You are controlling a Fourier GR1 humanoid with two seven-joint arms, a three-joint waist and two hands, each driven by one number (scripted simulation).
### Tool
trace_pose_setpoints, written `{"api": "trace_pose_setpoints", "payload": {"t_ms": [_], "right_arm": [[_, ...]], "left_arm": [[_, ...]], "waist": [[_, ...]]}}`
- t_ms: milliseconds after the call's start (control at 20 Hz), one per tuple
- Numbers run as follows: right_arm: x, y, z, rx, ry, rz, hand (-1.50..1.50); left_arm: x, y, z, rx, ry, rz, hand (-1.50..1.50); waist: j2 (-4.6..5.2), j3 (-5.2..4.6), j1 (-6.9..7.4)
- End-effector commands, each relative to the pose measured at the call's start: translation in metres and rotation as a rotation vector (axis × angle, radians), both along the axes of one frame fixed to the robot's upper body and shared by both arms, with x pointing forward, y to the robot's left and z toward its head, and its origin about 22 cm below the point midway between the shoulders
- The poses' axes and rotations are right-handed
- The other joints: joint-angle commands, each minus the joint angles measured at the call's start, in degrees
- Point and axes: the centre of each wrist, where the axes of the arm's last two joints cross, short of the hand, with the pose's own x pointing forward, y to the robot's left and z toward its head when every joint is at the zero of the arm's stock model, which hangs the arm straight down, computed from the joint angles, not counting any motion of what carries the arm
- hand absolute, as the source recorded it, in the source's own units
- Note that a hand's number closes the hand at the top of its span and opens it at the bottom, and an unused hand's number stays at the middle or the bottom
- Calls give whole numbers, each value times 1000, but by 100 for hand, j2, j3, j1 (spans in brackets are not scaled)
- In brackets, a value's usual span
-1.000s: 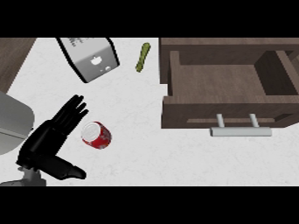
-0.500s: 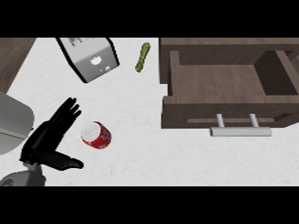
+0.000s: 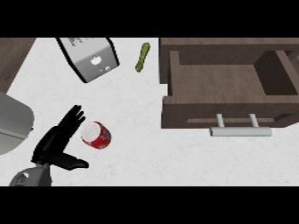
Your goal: Pick up the can, place it into the drawer and close the drawer
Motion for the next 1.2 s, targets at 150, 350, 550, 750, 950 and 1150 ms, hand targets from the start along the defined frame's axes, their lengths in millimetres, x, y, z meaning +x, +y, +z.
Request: {"api": "trace_pose_setpoints", "payload": {"t_ms": [150, 350, 550, 750, 950, 1150], "right_arm": [[-11, 4, 3, -10, -10, 0, -150], [0, -5, 11, 3, -16, 14, -150], [-15, -11, 8, 16, 0, 1, -150], [-20, -12, 15, 19, 2, 3, -150], [0, -6, 14, 11, -5, 14, -150], [-19, 6, 9, 26, 13, 4, -150]], "left_arm": [[6, -19, -26, -22, 29, 2, -150], [7, -15, -36, -32, 37, -11, -150], [9, -16, -41, -60, 56, -22, -150], [8, -32, -57, -121, 77, -18, -150], [29, -42, -49, -161, 75, 5, 150], [32, -59, -47, -212, 112, -123, 150]], "waist": [[-1, 1, -5], [0, 1, 7], [-3, 2, 3], [4, -1, -32], [8, -1, -10], [-2, 1, -14]]}}
